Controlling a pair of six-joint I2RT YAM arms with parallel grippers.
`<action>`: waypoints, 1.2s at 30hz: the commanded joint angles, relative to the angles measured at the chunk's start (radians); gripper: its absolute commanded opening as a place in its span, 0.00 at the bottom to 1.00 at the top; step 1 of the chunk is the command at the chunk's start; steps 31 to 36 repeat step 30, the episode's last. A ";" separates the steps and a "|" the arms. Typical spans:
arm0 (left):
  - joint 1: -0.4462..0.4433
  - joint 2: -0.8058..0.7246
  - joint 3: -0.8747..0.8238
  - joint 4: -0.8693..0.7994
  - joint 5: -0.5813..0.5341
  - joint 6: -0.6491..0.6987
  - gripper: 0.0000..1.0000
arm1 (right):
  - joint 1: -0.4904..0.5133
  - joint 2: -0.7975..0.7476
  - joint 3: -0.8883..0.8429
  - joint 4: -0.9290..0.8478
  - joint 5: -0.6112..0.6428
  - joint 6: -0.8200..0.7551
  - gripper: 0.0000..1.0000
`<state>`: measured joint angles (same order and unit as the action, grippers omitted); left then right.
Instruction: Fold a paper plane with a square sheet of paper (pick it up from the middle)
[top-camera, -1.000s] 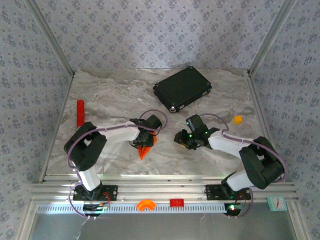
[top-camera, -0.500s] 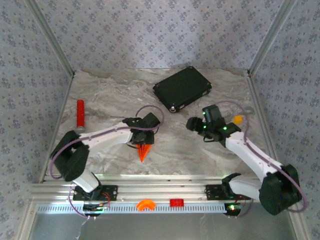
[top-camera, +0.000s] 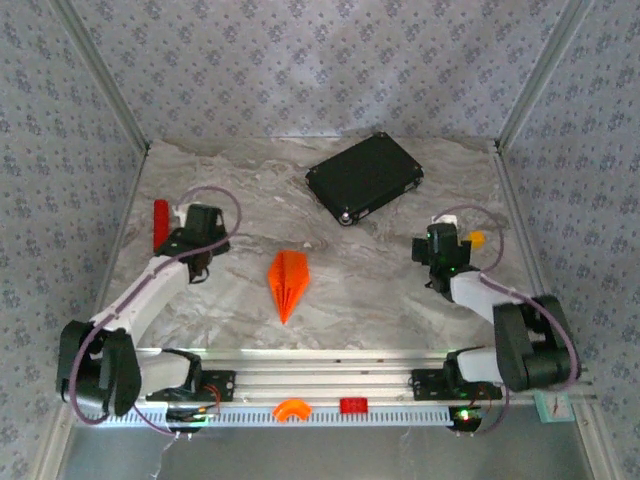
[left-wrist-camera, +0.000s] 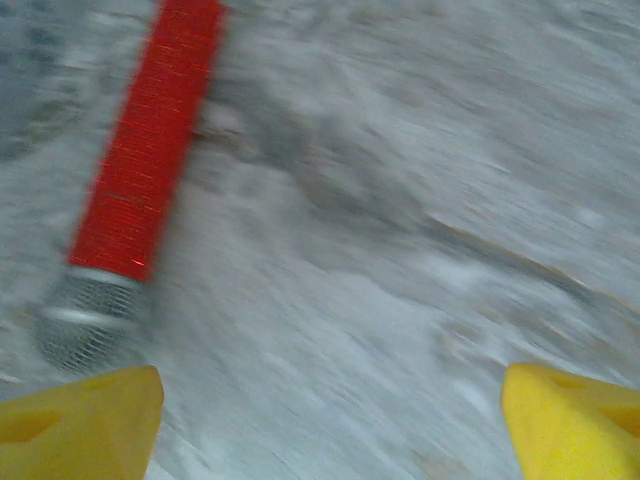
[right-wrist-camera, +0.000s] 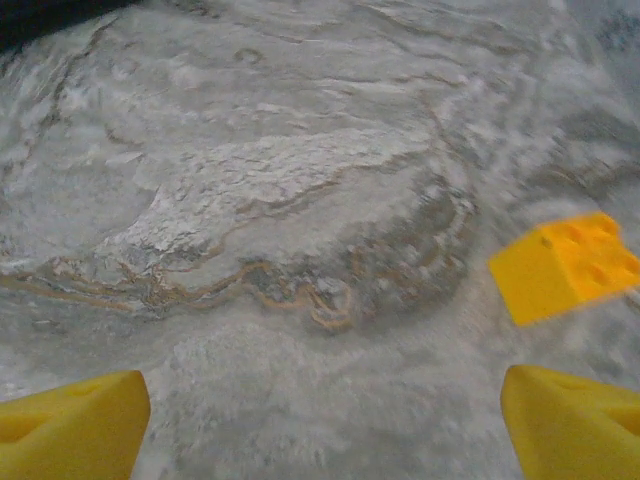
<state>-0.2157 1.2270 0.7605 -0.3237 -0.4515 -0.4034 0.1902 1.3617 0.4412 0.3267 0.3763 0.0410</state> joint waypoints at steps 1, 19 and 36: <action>0.112 0.025 -0.060 0.258 0.045 0.154 0.86 | 0.008 0.081 -0.072 0.495 -0.074 -0.255 0.94; 0.231 0.321 -0.362 1.190 0.353 0.354 0.99 | -0.190 0.172 -0.070 0.546 -0.214 -0.056 0.99; 0.199 0.306 -0.368 1.174 0.370 0.403 1.00 | -0.196 0.173 -0.069 0.549 -0.238 -0.061 0.99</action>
